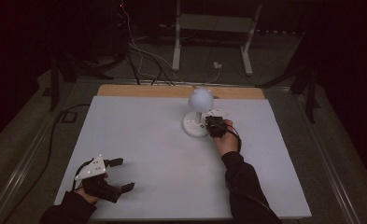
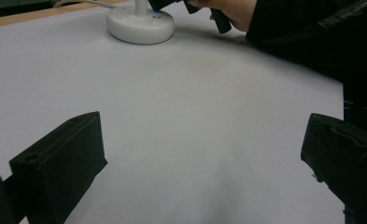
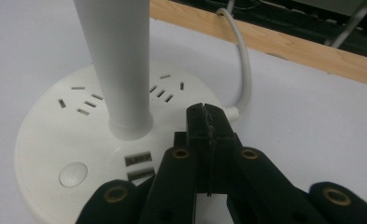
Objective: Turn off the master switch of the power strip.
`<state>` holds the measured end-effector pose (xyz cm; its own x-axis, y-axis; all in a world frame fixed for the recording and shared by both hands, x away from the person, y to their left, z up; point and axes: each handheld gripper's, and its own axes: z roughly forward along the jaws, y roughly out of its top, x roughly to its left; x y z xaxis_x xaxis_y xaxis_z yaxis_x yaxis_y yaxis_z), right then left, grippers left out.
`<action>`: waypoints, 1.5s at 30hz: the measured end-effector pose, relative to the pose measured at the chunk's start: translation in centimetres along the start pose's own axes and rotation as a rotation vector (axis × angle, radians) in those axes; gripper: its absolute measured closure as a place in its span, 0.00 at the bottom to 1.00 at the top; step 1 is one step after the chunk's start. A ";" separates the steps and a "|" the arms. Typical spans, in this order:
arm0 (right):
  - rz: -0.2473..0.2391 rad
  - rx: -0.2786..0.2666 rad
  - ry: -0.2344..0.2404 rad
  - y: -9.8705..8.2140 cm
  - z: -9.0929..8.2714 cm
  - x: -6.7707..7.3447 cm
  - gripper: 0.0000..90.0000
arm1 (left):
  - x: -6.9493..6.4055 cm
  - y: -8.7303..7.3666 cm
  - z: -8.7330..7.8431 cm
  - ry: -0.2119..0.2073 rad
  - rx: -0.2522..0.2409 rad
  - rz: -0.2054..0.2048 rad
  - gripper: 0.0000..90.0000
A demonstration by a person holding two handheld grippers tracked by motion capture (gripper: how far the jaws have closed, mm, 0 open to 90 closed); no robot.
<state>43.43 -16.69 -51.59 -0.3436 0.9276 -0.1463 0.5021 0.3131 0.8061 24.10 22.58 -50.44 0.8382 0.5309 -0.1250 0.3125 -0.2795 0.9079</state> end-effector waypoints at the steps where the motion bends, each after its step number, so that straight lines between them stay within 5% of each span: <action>1: 0.013 -0.004 0.004 -0.1 0.0 0.0 1.00 | 0.0 0.0 0.0 -0.001 0.000 0.003 0.00; 11: 0.025 -0.032 0.032 -0.1 -0.1 -0.4 1.00 | 0.1 0.0 -0.1 0.002 -0.007 0.001 0.00; 12: 0.061 -0.022 0.074 0.1 -0.3 -0.6 1.00 | 0.1 0.0 -0.1 0.002 -0.007 0.001 0.00; 14: 0.035 -0.038 0.042 0.0 -0.3 -0.4 1.00 | 0.1 0.0 -0.1 0.001 -0.007 0.000 0.00; 18: 0.062 -0.081 0.028 -0.2 -0.8 -0.7 1.00 | 0.1 0.0 -0.2 0.003 -0.011 0.000 0.00; 30: 0.081 -0.090 0.057 0.2 -2.2 -2.1 0.91 | 0.1 0.1 -0.2 0.003 -0.012 0.001 0.00; 37: 0.084 -0.100 0.114 0.1 -3.0 -2.5 0.68 | 0.1 0.1 -0.2 -0.003 -0.014 0.000 0.00; 40: 0.082 -0.098 0.140 0.1 -3.4 -2.5 0.45 | 0.0 0.1 -0.2 -0.005 -0.018 0.003 0.00; 43: 0.091 -0.093 0.162 0.1 -3.6 -2.5 0.37 | 0.1 0.1 -0.3 -0.004 -0.019 0.001 0.00; 45: 0.088 -0.089 0.166 0.1 -3.8 -2.3 0.23 | 0.1 0.1 -0.3 -0.005 -0.019 0.001 0.00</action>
<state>41.27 -19.57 -48.98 -0.4312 0.9021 0.0175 0.4667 0.2065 0.8600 24.08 22.80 -50.23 0.8405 0.5270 -0.1260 0.3030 -0.2644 0.9156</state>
